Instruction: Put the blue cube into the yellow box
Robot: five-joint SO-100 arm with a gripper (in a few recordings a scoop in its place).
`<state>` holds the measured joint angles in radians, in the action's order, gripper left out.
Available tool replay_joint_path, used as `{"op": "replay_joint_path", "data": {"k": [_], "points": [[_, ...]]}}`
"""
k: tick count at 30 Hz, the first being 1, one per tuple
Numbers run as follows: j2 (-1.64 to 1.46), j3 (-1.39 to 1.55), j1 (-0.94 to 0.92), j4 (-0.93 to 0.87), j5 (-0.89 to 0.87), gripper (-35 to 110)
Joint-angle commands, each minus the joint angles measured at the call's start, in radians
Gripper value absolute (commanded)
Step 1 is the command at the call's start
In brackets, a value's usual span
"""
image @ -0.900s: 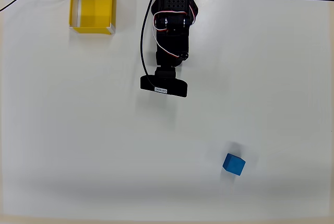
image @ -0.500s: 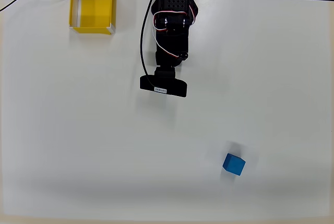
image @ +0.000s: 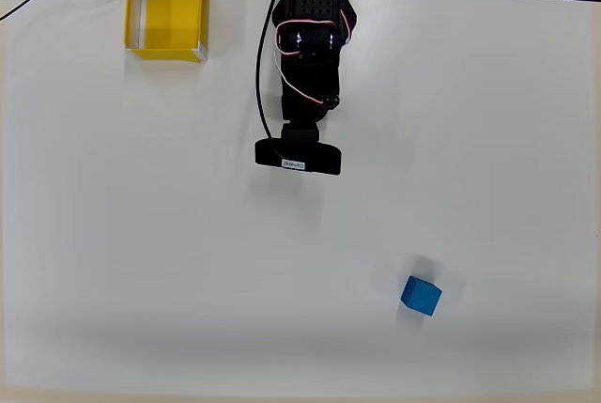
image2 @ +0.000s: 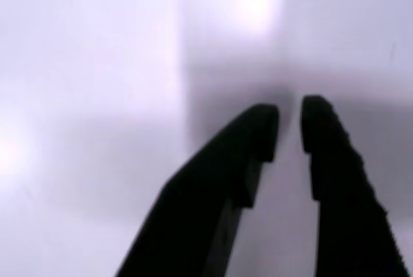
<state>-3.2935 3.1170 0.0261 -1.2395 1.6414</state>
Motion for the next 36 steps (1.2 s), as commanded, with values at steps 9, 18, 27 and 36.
{"op": "replay_joint_path", "data": {"k": [9, 18, 27, 36], "points": [[0.565, -0.341, 0.028, 0.77, -0.028, 29], [0.997, -0.6, 0.071, 1.158, -0.084, 51], [1.437, -0.801, 0.115, 1.545, -0.048, 54], [1.79, -1.031, 0.186, 1.715, -0.038, 54]]}}
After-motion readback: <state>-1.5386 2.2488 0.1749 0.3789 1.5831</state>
